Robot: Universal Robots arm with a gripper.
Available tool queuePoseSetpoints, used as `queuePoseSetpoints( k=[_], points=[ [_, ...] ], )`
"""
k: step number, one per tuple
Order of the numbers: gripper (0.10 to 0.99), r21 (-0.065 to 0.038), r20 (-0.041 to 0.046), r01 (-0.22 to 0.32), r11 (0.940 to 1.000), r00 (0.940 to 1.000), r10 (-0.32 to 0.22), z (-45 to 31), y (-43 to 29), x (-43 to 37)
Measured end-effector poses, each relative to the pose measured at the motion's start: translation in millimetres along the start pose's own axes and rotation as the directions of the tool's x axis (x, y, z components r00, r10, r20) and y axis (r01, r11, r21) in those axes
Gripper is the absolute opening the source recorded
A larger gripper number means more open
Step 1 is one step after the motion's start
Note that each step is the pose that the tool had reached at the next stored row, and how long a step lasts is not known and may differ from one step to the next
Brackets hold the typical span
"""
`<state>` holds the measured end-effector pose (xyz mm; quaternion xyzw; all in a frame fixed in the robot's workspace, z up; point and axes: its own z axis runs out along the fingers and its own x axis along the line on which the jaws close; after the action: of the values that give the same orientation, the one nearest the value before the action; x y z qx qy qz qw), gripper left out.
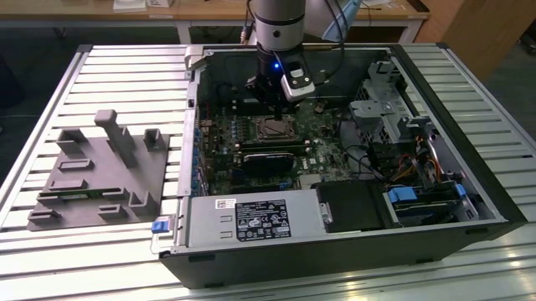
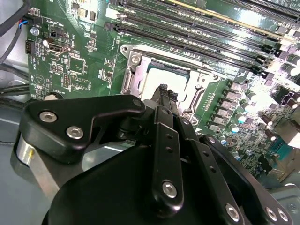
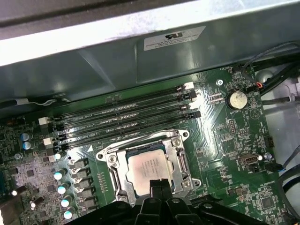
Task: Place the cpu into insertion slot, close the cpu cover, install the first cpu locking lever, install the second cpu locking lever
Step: 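Install the first cpu locking lever, then install the second cpu locking lever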
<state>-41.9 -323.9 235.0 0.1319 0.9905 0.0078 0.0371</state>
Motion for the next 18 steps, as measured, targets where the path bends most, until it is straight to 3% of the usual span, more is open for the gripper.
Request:
queuePoseSetpoints(
  k=[10, 18],
  points=[
    [0.106, 0.000, -0.0001, 0.000, 1.0000, 1.0000, 0.000, 0.0, -0.6, -0.2],
    [0.106, 0.000, 0.0000, 0.000, 1.0000, 1.0000, 0.000, 0.0, -6.8, -1.9]
  ],
)
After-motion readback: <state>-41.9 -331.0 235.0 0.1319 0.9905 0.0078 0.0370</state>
